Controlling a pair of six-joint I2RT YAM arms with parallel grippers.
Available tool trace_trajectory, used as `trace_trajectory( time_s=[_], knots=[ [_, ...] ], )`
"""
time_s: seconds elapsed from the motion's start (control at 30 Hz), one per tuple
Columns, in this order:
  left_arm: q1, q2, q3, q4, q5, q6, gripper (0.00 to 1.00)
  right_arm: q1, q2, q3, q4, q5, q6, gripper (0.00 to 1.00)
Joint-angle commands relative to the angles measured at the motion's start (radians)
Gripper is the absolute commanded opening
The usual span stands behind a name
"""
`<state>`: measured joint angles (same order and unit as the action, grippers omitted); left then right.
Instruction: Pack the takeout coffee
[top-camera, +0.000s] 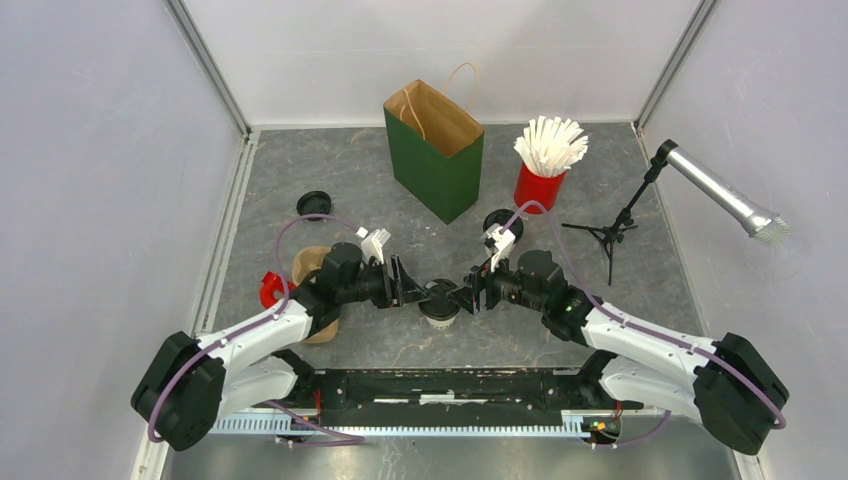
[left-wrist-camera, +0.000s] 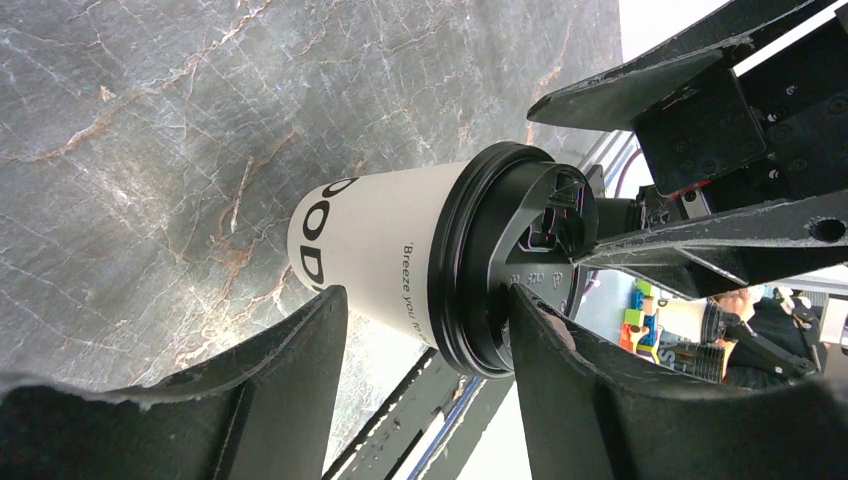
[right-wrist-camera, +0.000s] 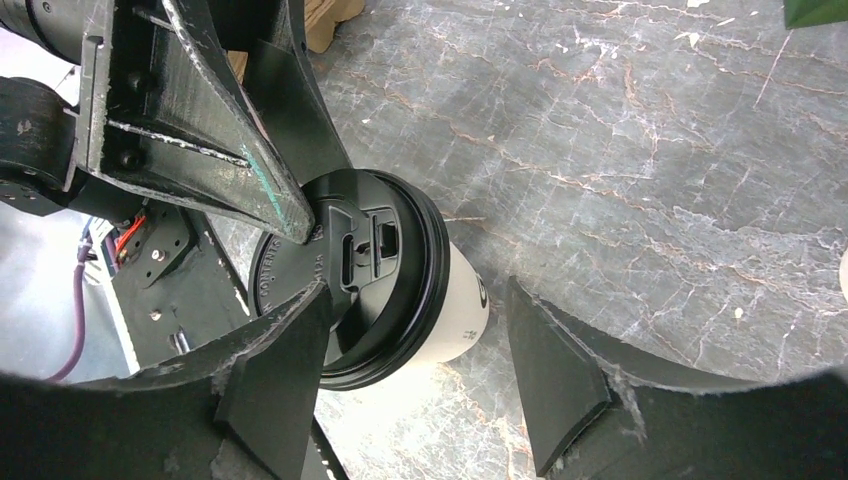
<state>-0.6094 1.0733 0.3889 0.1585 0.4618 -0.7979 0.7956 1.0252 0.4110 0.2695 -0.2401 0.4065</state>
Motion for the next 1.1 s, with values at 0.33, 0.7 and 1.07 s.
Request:
trace_trajectory(
  time_s=[0.33,0.7,1.07],
  knots=[
    [-0.009,0.037,-0.028,-0.139,-0.132,0.08,0.64,-0.016,0.003,-0.304,0.181,0.015,0.119,0.62],
    [-0.024,0.117,-0.035,-0.129,-0.191,0.074,0.61,-0.016,0.141,-0.398,0.331,0.018,0.13,0.61],
    [-0.027,0.127,0.029,0.075,0.002,-0.049,0.69,-0.016,0.114,-0.269,0.29,-0.003,0.165,0.59]
  ],
)
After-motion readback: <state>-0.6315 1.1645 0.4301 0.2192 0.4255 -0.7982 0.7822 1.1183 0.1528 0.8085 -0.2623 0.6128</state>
